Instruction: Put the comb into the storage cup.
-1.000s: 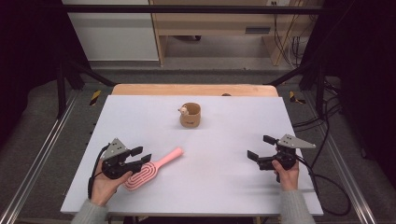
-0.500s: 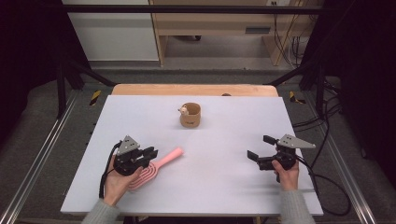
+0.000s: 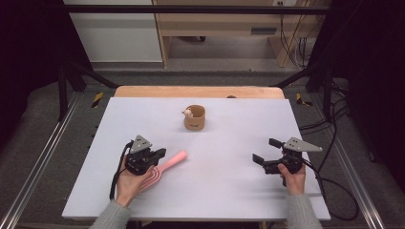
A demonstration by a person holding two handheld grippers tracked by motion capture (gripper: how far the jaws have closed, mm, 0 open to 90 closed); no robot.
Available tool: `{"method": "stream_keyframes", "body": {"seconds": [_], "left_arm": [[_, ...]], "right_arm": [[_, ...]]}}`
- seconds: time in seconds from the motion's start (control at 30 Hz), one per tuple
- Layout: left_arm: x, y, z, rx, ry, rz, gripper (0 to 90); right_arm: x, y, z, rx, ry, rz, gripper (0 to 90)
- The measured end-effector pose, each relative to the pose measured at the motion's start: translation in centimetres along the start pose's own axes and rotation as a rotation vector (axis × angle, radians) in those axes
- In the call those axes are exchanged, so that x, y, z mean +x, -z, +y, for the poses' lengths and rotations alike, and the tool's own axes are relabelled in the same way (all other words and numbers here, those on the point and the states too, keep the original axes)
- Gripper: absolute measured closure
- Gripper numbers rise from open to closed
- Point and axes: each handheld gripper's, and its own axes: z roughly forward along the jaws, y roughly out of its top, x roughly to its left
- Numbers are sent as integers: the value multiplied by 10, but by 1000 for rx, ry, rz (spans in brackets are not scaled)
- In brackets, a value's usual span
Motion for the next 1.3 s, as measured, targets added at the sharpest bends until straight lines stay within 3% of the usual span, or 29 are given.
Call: {"method": "stream_keyframes", "body": {"seconds": [0.4, 0.67, 1.3], "left_arm": [[-12, -27, 4, 37, 36, 51, 896], [-17, -41, 1, 67, 27, 83, 896], [-17, -53, -4, 140, 45, 119, 896]], "right_arm": [[0, 0, 0, 0, 0, 1, 4], [0, 0, 0, 1, -2, 3, 4], [0, -1, 0, 4, -3, 4, 4]]}}
